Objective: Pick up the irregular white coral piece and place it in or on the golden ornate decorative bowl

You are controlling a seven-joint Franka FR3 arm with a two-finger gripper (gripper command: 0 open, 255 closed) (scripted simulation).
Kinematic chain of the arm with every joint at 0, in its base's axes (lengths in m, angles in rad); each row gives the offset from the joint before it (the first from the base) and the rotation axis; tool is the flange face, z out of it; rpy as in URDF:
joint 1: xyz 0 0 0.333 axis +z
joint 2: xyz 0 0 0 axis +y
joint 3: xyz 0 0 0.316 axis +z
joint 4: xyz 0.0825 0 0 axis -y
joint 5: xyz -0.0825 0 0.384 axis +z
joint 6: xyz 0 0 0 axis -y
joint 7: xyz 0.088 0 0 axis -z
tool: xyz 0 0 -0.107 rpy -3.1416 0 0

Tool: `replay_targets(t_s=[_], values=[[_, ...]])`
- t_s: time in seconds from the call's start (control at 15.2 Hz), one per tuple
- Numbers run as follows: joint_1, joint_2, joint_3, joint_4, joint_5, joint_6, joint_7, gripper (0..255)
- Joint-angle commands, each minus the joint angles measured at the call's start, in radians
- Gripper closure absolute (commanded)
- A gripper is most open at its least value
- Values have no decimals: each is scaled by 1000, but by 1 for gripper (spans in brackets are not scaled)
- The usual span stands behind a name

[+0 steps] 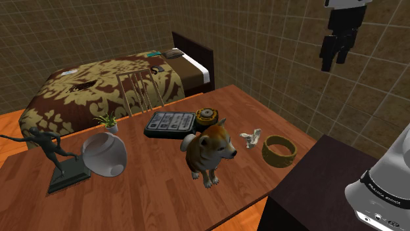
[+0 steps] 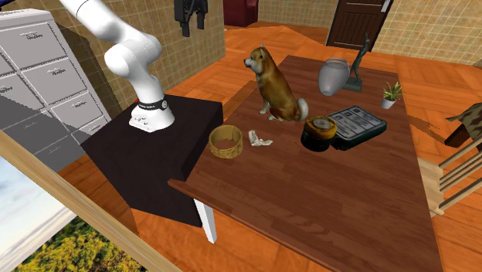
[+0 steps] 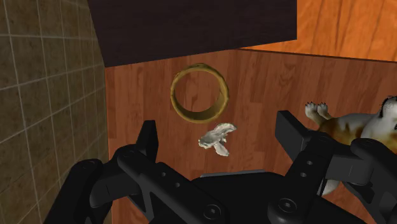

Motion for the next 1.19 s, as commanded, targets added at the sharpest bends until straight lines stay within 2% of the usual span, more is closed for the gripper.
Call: replay_targets(t_s=[0.0,0.59,1.12], values=[[0,0,0,0,0,0,0,0],[15,188,-11,-130,18,311,-8,0],[34,442,-18,-149,47,577,-28,0]])
